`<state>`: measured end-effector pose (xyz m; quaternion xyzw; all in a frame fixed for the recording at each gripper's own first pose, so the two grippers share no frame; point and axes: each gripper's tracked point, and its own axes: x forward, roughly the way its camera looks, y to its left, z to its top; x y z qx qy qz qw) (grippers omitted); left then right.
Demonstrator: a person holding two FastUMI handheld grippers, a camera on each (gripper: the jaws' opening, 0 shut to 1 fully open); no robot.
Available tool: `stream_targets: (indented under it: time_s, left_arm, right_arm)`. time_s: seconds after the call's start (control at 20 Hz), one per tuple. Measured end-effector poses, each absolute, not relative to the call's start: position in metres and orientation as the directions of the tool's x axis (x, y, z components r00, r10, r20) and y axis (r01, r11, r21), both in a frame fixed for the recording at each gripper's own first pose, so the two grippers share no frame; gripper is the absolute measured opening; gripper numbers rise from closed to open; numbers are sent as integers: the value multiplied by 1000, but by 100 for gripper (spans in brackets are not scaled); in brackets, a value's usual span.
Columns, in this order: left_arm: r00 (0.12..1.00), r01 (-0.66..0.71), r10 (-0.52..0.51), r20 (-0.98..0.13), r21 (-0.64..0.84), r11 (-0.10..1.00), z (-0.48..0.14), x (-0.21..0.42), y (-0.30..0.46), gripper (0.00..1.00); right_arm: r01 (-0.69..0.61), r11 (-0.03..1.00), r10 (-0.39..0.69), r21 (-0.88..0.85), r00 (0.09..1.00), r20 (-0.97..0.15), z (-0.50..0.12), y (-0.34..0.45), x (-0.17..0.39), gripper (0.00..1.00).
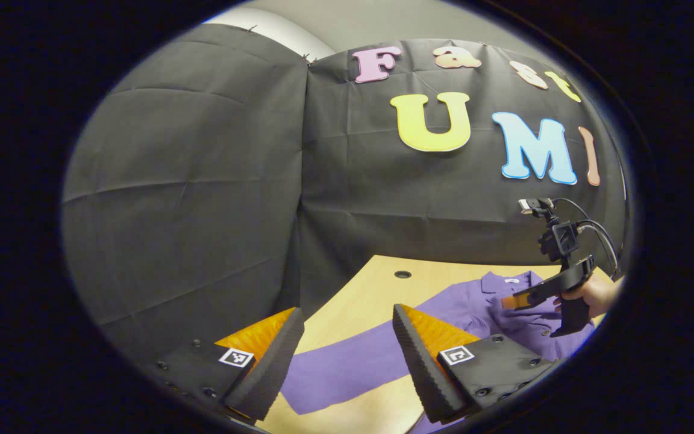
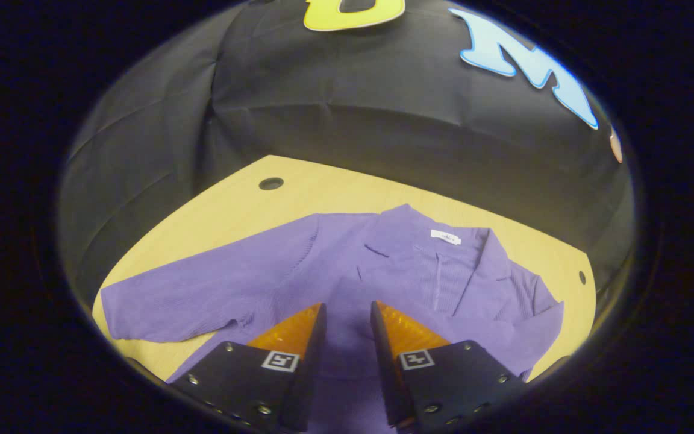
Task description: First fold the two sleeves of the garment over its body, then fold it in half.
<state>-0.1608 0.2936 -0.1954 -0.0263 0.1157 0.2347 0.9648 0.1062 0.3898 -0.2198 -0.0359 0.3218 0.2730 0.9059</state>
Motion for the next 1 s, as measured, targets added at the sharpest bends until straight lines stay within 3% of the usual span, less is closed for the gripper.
stream_targets:
  time_s: [0.15, 0.2, 0.7, 1.0]
  left_arm:
    - [857, -465, 452, -247, 6, 885, -203, -157, 295, 96]
    - [853, -469, 454, -256, 7, 883, -209, -156, 297, 96]
    - [733, -597, 563, -382, 36, 801, -278, -172, 342, 96]
    - [628, -695, 601, -495, -9, 719, -322, -193, 360, 96]
  right_arm:
    - [-535, 839, 490, 104, 657, -573, -202, 387, 97, 80]
    - [-534, 839, 492, 103, 667, -559, -194, 383, 94, 85]
    - [-488, 865, 491, 114, 777, -393, -100, 315, 55, 86]
    - [-449, 884, 464, 132, 808, -363, -79, 271, 33, 84]
